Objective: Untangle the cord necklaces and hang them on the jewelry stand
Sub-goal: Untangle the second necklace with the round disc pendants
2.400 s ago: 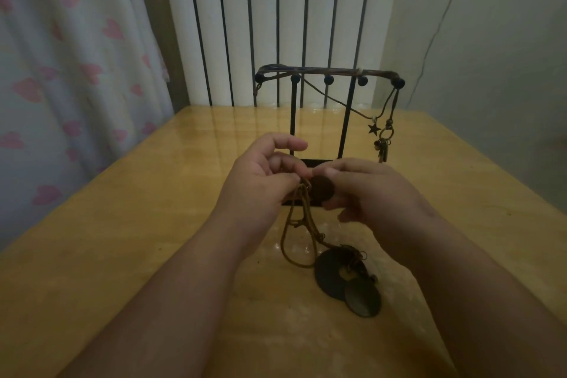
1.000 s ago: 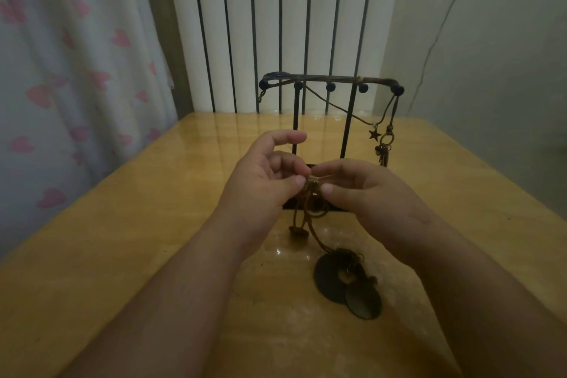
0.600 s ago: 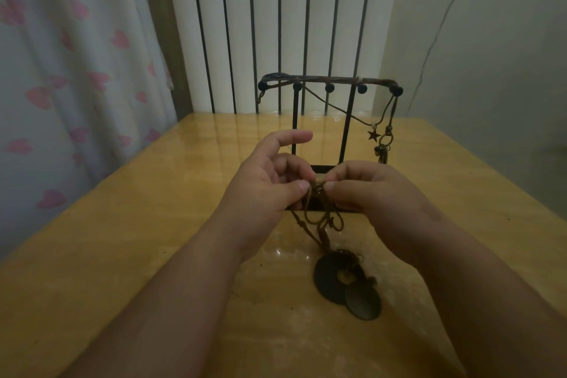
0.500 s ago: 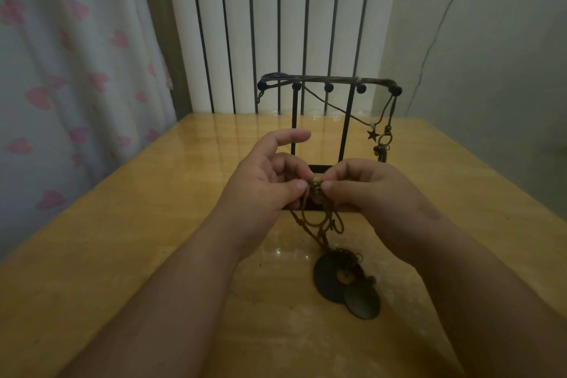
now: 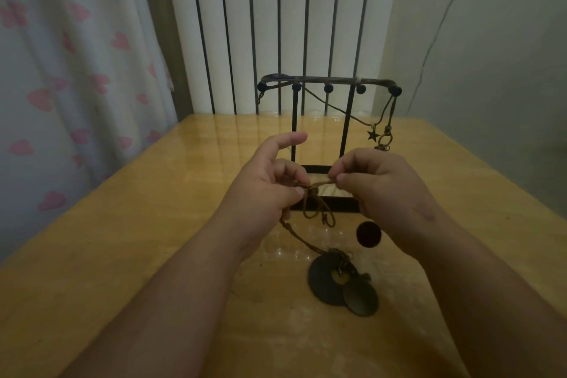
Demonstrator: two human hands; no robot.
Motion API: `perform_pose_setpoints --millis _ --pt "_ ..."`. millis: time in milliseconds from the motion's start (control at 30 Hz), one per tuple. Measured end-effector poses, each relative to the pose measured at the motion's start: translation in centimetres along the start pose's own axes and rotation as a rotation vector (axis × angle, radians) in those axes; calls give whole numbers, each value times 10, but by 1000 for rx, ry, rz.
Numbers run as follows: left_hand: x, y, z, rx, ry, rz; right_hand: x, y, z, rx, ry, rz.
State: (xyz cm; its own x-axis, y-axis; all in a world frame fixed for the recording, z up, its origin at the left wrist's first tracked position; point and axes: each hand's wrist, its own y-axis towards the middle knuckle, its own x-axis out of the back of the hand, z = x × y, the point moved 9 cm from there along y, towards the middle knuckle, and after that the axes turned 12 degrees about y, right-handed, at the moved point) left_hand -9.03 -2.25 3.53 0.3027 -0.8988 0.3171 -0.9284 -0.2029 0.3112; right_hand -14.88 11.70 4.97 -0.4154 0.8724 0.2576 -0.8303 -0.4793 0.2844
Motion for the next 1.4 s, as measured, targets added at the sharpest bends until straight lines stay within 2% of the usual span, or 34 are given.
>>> perform_pose_setpoints --millis 200,467,600,833,1067,1400 --pt "2 1 2 13 -102 -25 -11 -3 0 3 -53 108" --pt "1 0 0 2 -164 -9 -9 0 -5 16 37 36" --pt "-7 -1 3 79 -282 41 -9 -1 -1 54 39 24" --pt "-8 -5 11 143 -57 66 -9 -1 2 109 -22 14" --pt "-5 -5 6 102 -19 39 -4 0 2 128 -34 -47" --pt "-6 -4 8 102 24 52 -11 -1 -2 59 78 44"
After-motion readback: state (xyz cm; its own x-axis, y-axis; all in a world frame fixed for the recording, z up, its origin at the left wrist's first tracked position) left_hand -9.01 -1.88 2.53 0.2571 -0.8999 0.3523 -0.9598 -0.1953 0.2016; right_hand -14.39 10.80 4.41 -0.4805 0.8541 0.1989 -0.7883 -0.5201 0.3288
